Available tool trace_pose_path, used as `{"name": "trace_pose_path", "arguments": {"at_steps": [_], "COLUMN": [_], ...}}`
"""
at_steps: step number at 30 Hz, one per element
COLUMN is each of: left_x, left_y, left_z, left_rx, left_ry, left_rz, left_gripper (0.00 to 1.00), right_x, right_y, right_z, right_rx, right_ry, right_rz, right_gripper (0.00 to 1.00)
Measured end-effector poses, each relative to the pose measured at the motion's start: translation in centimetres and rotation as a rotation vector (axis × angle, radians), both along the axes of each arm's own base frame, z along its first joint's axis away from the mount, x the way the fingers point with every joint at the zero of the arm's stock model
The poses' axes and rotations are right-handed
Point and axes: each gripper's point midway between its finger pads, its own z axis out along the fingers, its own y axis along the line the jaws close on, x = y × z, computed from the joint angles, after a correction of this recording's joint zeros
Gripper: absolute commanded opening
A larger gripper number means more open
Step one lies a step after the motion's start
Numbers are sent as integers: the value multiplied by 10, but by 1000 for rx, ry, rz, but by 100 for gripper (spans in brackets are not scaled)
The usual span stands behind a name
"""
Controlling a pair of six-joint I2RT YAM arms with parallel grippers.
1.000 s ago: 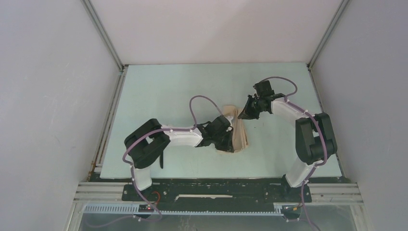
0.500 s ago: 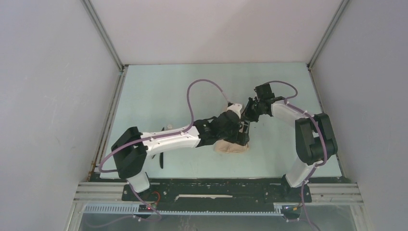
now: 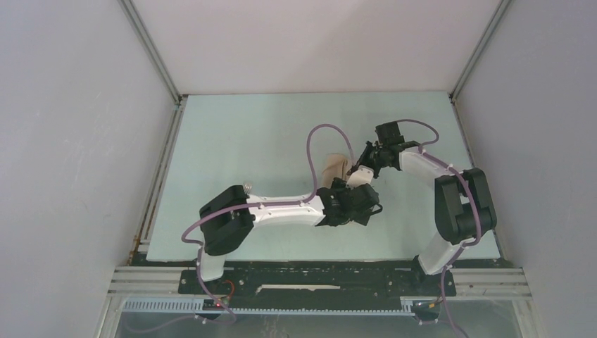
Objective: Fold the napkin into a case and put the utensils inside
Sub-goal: Fold the 2/3-rectangle-folded napkin at the center of the board.
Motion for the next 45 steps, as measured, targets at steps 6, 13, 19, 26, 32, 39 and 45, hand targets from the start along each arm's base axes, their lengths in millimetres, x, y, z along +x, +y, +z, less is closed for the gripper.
{"name": "trace_pose_path", "arguments": {"at_steps": [6,13,19,26,32,39,45], "left_x": [1,3,6,13,14,12,12], "left_y": [-8,-18,-22,-23,-23,-23,-23], "left_z": [1,-2,-16,-19,-17,-18,-19], "left_rx": [2,-12,16,41,44,45,54], "left_ry": [-31,-53,-61,-90,-102,-98,-101], "left_rz": [5,-18,-25,-12,-8,-15,-26], "left_gripper": [96,90,78,63,45,60,47], "right_x": [0,-3,-5,-7,-7,-7,-7], "right_y": [-2,-7,-11,-15,-16,-16,-17], "right_z": [4,0,0,-2,-3,-2,-2], "right_rx": [-5,-38,-64,-86,-93,-93,-101], "right_ry": [-9,-4,-4,1,2,-1,-3], "right_rz": [-7,-5,-3,-6,-8,-8,-9], "right_gripper": [0,0,0,0,0,0,0]}}
